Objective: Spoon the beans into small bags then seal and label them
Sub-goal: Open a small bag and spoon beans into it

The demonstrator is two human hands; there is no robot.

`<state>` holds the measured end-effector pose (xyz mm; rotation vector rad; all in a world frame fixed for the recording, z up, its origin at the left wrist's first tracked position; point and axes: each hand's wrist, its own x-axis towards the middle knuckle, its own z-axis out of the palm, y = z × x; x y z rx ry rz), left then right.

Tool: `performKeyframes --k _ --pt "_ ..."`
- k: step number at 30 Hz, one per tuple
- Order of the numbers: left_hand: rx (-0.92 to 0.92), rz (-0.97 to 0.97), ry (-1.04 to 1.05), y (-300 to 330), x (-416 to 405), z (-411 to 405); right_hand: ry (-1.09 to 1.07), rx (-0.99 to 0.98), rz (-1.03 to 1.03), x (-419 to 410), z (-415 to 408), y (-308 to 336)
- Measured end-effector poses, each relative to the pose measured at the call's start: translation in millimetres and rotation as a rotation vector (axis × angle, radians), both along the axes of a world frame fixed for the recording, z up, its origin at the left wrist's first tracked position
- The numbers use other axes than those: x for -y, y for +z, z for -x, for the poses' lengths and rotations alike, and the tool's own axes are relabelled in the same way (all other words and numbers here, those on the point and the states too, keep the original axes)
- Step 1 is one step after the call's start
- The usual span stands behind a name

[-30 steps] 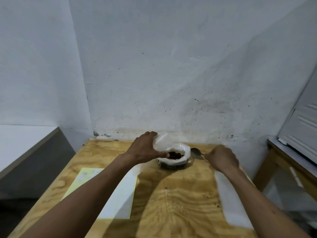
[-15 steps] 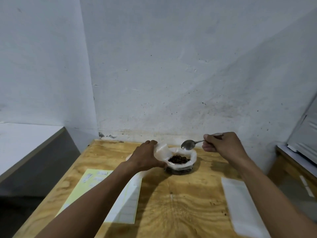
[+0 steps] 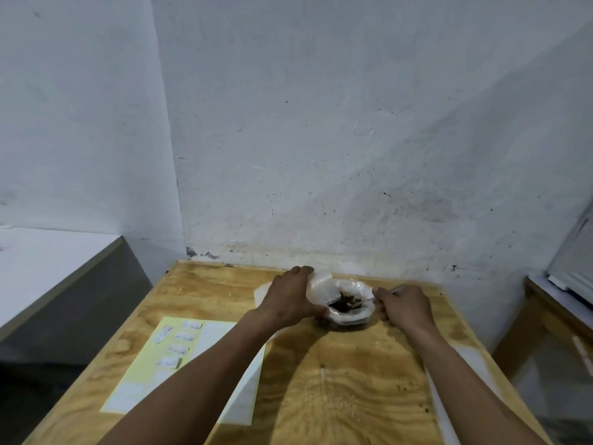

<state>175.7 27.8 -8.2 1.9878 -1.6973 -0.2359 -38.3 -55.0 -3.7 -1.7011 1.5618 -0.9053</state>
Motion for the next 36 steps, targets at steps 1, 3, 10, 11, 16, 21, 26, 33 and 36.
performKeyframes --k 1,3,10,11,16,21,26,33,36 --pt "0.004 -0.001 -0.005 0.3 0.1 -1.4 -0.013 0.049 -0.029 1.2 -0.2 -2.2" --pt "-0.010 -0.004 -0.017 2.6 -2.0 -6.7 -0.034 0.129 -0.066 3.6 2.4 -1.3" --pt "-0.161 -0.043 -0.043 16.9 -18.8 -30.2 -0.023 0.266 -0.100 8.8 15.5 35.2" --pt "-0.185 -0.042 -0.040 18.4 -20.1 -31.5 -0.009 0.270 -0.094 6.9 15.4 43.6" --pt "-0.203 -0.046 -0.065 23.5 -21.7 -27.7 0.099 0.252 -0.027 -4.5 4.5 77.6" --pt "-0.176 -0.034 -0.096 29.8 -18.4 -12.9 0.205 0.116 0.142 -20.3 -13.5 92.0" --pt "-0.017 -0.041 -0.027 24.5 -10.7 -19.9 0.158 -0.091 0.349 -12.7 -10.1 95.4" --pt "0.178 -0.069 0.121 -3.3 -0.8 -32.1 0.128 -0.355 0.344 2.7 4.6 31.5" --pt "0.180 -0.044 0.155 -9.8 4.2 -23.7 0.079 -0.195 0.201 4.2 3.5 4.0"
